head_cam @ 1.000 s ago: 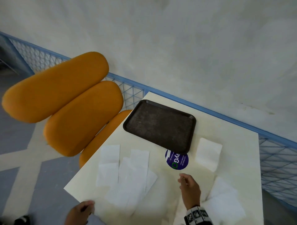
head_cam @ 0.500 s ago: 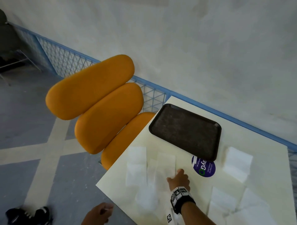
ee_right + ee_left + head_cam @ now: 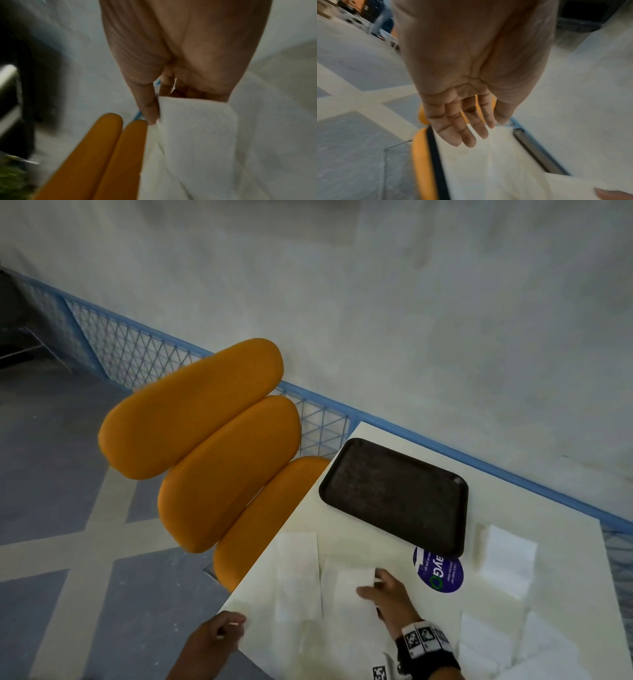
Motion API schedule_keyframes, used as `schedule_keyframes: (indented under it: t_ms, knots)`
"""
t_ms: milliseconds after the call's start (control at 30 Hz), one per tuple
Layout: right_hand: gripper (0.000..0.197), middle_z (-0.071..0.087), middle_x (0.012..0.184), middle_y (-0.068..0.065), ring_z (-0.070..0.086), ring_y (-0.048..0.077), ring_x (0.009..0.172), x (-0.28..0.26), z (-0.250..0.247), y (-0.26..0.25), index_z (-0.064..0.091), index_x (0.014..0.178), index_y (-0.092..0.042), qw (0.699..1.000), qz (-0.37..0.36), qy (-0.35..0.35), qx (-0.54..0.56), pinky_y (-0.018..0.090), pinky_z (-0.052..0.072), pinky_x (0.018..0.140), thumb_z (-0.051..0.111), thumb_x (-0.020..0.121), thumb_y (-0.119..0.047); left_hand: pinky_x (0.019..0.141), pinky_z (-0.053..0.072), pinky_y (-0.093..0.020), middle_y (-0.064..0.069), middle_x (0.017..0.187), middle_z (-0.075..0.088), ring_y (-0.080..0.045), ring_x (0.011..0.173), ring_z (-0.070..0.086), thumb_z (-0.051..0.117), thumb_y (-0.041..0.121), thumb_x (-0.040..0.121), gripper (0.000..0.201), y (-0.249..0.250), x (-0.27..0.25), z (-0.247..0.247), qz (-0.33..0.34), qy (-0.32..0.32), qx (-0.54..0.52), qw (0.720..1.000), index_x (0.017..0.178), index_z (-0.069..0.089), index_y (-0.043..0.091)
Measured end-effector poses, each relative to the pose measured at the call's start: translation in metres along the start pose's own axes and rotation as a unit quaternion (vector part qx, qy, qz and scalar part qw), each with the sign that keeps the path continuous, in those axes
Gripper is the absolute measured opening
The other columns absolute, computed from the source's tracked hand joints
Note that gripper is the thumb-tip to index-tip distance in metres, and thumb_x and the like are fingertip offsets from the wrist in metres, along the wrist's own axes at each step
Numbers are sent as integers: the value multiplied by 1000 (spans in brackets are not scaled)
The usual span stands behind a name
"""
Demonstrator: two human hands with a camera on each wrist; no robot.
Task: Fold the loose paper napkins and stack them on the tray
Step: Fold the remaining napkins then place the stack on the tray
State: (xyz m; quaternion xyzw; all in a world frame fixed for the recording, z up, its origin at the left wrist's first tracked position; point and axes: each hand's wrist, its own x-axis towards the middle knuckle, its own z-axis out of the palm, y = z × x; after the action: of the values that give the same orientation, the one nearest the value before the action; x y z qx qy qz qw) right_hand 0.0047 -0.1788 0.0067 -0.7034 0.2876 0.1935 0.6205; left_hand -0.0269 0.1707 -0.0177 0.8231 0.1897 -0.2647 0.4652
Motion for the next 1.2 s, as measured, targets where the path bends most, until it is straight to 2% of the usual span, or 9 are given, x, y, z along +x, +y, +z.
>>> schedule_keyframes:
  t_ms: [133,267,467,600,700,800,933,1067,1200]
  knots:
    - [33,75,110,13,72,32,102,-55,-7,-40,63,120,-9,985,-59,-109,121,46,58,90,65,90,4,69,57,-21,11,105,74,-11,93,72,55,40,100,16,79,-22,25,105,-46,-49,992,111,66,36]
    - [36,75,113,9,72,27,104,-88,-21,-64,62,123,-12,980,-114,-101,131,43,58,90,66,90,1,82,60,-26,14,108,74,-9,100,70,54,45,99,20,149,-49,55,203,-114,-73,970,113,66,39]
    - [45,74,117,5,69,25,110,-115,-54,-76,63,126,-18,975,-187,-47,107,44,56,96,78,83,-17,82,60,-32,3,88,69,-19,91,67,62,52,93,32,214,-72,82,279,-84,-88,953,94,69,20]
    - [33,75,101,-9,71,18,95,-131,-74,-77,63,115,-28,967,-246,48,39,25,56,74,78,86,-21,76,58,-24,6,83,65,-18,88,65,62,49,91,28,235,-84,96,318,-69,-77,943,89,67,22]
    - [54,71,96,-12,70,7,90,-137,-87,-72,48,120,-38,941,-288,179,24,22,59,74,82,80,-31,67,54,-14,9,85,65,-15,88,65,61,50,90,25,245,-92,106,348,-51,-45,935,91,66,25]
    - [71,60,102,-18,63,3,93,-141,-101,-64,36,132,-53,914,-333,223,-71,17,56,77,79,76,-50,65,51,-9,16,80,64,-5,87,64,63,46,90,19,255,-104,115,386,-38,-43,921,88,63,27]
    - [40,46,112,-23,51,-2,106,-149,-122,-59,48,118,-61,870,-375,238,-214,8,43,90,69,84,-55,67,53,-11,26,85,62,5,91,62,64,41,91,12,265,-121,127,440,-53,-32,896,84,61,32]
    - [33,49,117,-20,49,0,114,-154,-138,-52,64,109,-49,866,-392,229,-209,6,40,89,58,82,-66,71,55,-12,27,90,64,4,93,62,65,44,87,6,272,-133,139,474,-55,-32,878,87,62,38]
    - [9,66,97,-14,63,8,95,-159,-152,-43,69,91,-28,872,-408,215,-165,9,42,76,71,89,-37,72,54,-9,28,94,63,-1,94,65,63,59,81,22,270,-138,153,479,-20,-11,878,97,59,45]
